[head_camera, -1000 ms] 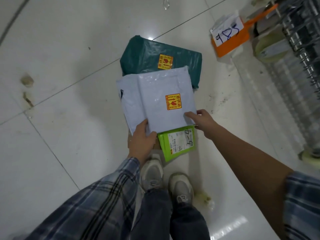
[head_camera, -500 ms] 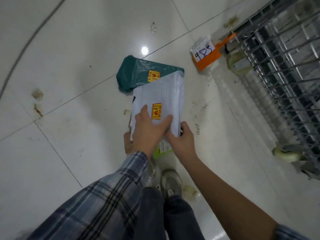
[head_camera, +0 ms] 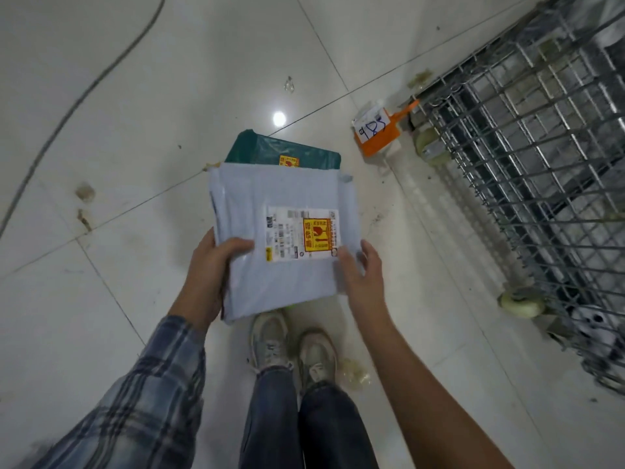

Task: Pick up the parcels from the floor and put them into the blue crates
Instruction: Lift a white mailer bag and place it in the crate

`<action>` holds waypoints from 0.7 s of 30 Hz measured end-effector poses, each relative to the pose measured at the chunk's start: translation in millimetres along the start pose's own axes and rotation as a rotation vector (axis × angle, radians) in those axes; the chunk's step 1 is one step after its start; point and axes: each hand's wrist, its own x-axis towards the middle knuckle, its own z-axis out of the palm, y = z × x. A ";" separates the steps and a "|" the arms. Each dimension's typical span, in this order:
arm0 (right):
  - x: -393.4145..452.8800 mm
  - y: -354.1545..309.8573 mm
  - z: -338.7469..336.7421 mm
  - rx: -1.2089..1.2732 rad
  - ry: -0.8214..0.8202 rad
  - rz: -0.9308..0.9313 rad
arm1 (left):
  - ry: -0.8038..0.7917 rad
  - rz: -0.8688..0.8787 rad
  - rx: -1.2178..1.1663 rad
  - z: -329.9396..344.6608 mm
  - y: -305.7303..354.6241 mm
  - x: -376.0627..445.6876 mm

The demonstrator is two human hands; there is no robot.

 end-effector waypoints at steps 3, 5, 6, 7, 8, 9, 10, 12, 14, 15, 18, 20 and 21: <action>6.8 -11.1 -25.0 -0.071 -0.110 0.000 | -0.062 -0.084 -0.212 -18.6 -10.1 -19.7; 7.2 -18.3 -34.3 -0.090 -0.232 0.031 | -0.082 -0.167 -0.306 -24.1 -19.9 -31.2; 6.0 -20.9 -35.8 -0.111 -0.304 0.051 | -0.090 -0.214 -0.333 -24.0 -23.0 -38.3; 1.4 -23.8 -35.2 -0.139 -0.372 0.067 | -0.098 -0.246 -0.351 -23.4 -25.4 -46.9; -2.0 -25.6 -33.9 -0.157 -0.420 0.093 | -0.113 -0.270 -0.360 -21.7 -27.2 -51.7; -6.4 -28.3 -31.9 -0.146 -0.462 0.132 | -0.122 -0.288 -0.380 -19.8 -27.7 -56.8; -12.7 -29.9 -29.2 -0.125 -0.502 0.165 | -0.104 -0.294 -0.388 -19.3 -27.4 -63.3; -28.1 -33.9 -23.9 -0.105 -0.571 0.189 | -0.064 -0.269 -0.343 -23.2 -24.5 -77.5; -42.1 -36.1 -19.6 -0.120 -0.623 0.138 | -0.012 -0.229 -0.304 -32.0 -19.4 -93.1; -51.8 -36.7 -18.0 -0.118 -0.627 0.113 | 0.015 -0.217 -0.311 -39.5 -18.4 -99.9; -79.9 -30.1 -8.2 0.045 -0.598 0.111 | 0.051 -0.155 -0.461 -68.5 -14.2 -125.8; -98.7 -19.6 6.0 0.185 -0.604 0.091 | 0.131 -0.091 -0.580 -90.6 -17.0 -140.7; -107.9 -13.5 15.2 0.236 -0.619 0.089 | 0.148 -0.069 -0.597 -98.5 -22.0 -148.2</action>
